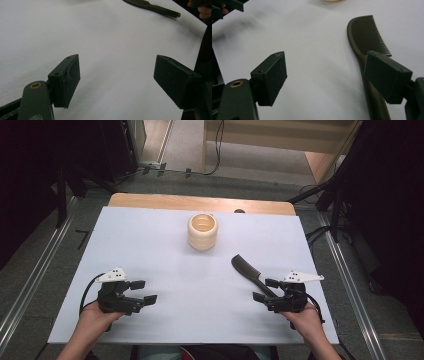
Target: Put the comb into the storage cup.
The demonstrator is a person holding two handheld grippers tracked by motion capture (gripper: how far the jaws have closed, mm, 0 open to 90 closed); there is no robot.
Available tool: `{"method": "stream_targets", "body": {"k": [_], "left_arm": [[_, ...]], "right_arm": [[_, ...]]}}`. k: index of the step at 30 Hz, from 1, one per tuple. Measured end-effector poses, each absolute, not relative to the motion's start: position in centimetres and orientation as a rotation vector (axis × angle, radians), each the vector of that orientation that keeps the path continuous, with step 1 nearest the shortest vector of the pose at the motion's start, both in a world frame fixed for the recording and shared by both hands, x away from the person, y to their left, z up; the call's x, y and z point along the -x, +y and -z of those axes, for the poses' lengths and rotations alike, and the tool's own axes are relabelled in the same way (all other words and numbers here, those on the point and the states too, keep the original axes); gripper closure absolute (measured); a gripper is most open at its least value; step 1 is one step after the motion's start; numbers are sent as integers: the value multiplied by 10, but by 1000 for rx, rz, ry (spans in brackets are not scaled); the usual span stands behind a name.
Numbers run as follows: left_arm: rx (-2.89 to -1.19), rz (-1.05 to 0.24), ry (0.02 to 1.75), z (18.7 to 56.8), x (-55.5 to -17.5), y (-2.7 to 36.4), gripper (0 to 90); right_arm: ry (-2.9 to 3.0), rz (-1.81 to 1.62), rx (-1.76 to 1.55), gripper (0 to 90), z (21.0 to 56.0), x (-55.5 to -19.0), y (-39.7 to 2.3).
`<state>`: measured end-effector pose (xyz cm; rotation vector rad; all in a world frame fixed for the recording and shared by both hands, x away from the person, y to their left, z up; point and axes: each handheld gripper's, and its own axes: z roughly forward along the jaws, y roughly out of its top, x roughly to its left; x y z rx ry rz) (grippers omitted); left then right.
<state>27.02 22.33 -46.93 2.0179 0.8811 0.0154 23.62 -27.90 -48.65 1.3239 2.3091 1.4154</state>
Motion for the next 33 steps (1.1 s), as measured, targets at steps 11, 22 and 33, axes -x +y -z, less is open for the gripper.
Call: {"method": "stream_targets", "body": {"k": [11,22,33], "left_arm": [[-2010,-15,892,469,-271,224,220],[-2012,-7,893,470,-271,224,221],[-2014,-2,893,470,-271,224,221]], "right_arm": [[2317,-1424,-1329,167,487,-238,-279],[2319,-1428,-1330,167,487,-238,-279],[2327,-1432,-1328,167,488,-238,-279]]}}
